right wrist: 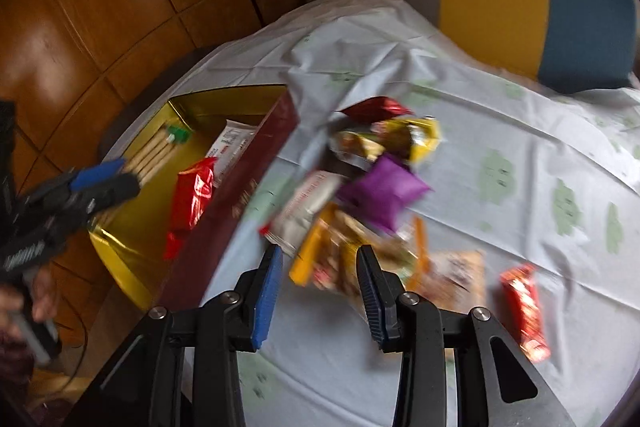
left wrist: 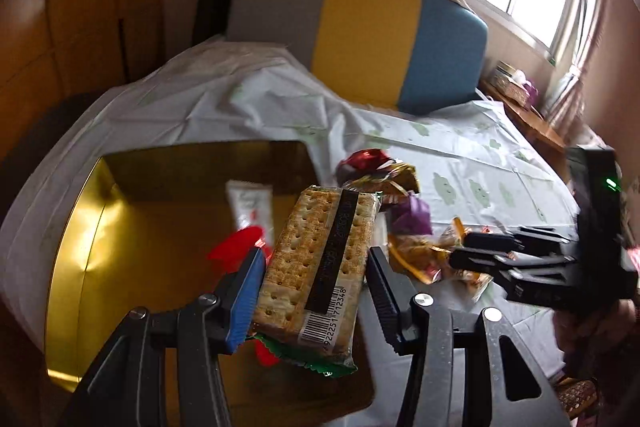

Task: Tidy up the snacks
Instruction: 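Place the cracker pack in the gold tin and open the left tool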

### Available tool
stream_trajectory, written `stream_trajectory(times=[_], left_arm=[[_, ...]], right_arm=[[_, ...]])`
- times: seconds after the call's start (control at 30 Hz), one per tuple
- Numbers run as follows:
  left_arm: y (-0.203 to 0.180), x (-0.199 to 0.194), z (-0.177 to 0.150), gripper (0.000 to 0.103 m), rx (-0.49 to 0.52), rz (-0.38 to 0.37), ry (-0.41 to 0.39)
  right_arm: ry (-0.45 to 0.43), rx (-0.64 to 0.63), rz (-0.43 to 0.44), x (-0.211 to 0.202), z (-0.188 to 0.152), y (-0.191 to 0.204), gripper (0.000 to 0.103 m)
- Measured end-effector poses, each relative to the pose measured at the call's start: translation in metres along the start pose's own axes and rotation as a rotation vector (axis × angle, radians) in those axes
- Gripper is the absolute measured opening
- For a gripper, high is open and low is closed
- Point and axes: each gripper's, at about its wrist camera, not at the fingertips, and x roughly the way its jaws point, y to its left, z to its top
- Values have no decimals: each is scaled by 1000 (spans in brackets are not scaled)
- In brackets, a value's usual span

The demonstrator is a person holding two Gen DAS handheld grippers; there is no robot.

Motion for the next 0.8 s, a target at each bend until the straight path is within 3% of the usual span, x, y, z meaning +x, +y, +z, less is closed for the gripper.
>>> stream_trajectory(times=[0.33,0.43,0.57,0.63,0.8], left_arm=[[48,-17,-25,52,-115,15,-10],[60,-19,-31,52,-149,21,-12],[73,-17,-36,52,-192,30,-6],[78,-17,-39,52,-210,37,-2],[89,-13,-44,52,-237,68,17]], right_arm=[[162,52,-73,84,34,13,40],[166,42,-107,96,39,20,44],[165,-65,-171,99,34,33,38],[163,-53,-168,94,31,31,32],[111,-4,-118,57,16,19,30]])
